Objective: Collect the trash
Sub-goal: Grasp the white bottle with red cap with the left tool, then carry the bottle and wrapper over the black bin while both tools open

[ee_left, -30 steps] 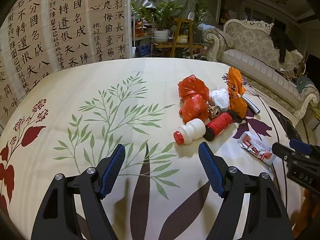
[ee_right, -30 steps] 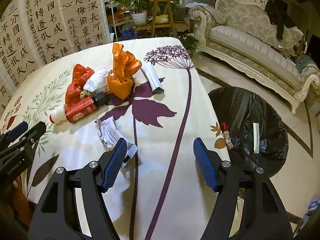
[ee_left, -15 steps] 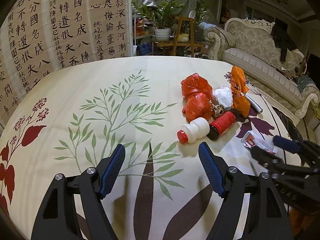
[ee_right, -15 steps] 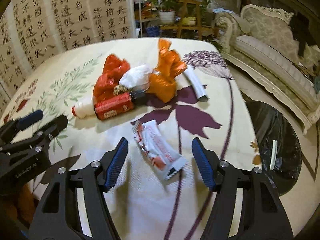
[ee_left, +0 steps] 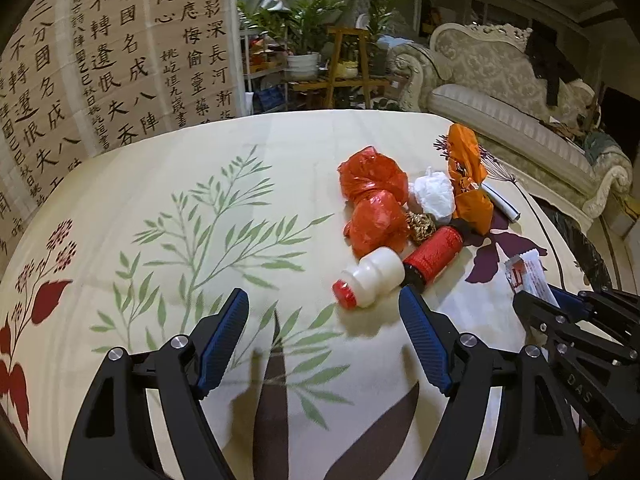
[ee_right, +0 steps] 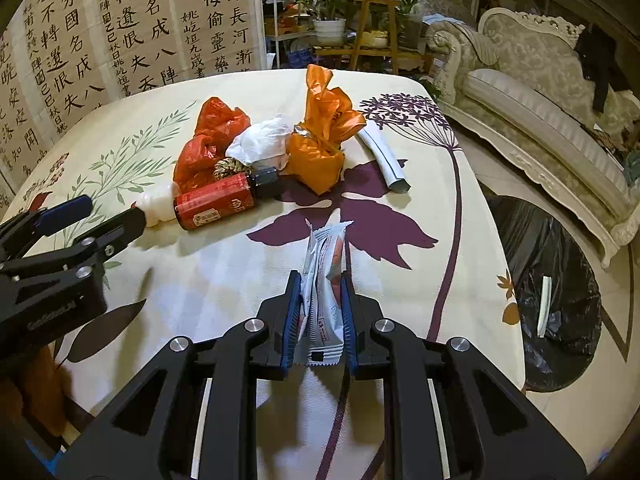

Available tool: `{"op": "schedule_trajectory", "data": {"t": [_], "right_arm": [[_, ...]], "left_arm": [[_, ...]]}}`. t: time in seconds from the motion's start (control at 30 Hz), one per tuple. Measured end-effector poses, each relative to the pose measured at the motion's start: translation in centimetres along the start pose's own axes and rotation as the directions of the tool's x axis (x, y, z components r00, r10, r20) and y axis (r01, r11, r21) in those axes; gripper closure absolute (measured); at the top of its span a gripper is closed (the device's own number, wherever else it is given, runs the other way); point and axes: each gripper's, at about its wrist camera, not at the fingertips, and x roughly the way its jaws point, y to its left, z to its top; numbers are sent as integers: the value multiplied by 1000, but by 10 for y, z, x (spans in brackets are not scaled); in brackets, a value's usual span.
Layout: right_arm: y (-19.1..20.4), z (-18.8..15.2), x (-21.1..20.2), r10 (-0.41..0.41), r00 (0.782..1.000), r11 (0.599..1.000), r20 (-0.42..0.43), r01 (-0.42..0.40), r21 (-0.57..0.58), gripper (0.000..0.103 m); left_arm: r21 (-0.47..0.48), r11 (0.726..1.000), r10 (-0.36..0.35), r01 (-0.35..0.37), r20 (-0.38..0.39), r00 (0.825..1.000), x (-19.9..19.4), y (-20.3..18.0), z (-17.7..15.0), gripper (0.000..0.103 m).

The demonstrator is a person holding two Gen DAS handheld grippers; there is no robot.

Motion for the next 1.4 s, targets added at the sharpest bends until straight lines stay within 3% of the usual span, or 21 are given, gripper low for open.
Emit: {"op": "schedule_trajectory", "data": {"t": [0.2, 0.3, 0.37, 0.47, 0.8, 1.4], "right_arm": [[-6, -1, 0, 14, 1000, 1000, 6, -14, 15, 84], [-9, -1, 0, 20, 1000, 999, 9, -20, 26, 84], [-10, -1, 0, 25, 1000, 999, 9, -25, 31, 84], [-11, 0, 1, 26, 1000, 999, 11, -26, 32, 84], [-11, 0, 0, 29, 999, 999, 17, -30, 37, 84], [-25, -7, -22, 5, 997, 996, 78, -12, 90, 85]], "left_arm": [[34, 999, -41, 42, -20, 999, 11, -4, 8, 28], [49, 997, -62, 64, -39, 997, 14, -6, 8, 40], [57, 995, -80, 83, -59, 995, 16, -8, 6, 58], [60, 994, -90, 95, -73, 993, 16, -9, 4, 71], [36, 994, -100, 103, -73, 992, 14, -10, 2, 72], [-4, 992, -123, 123, 3, 992, -14, -19, -6, 73]]}}
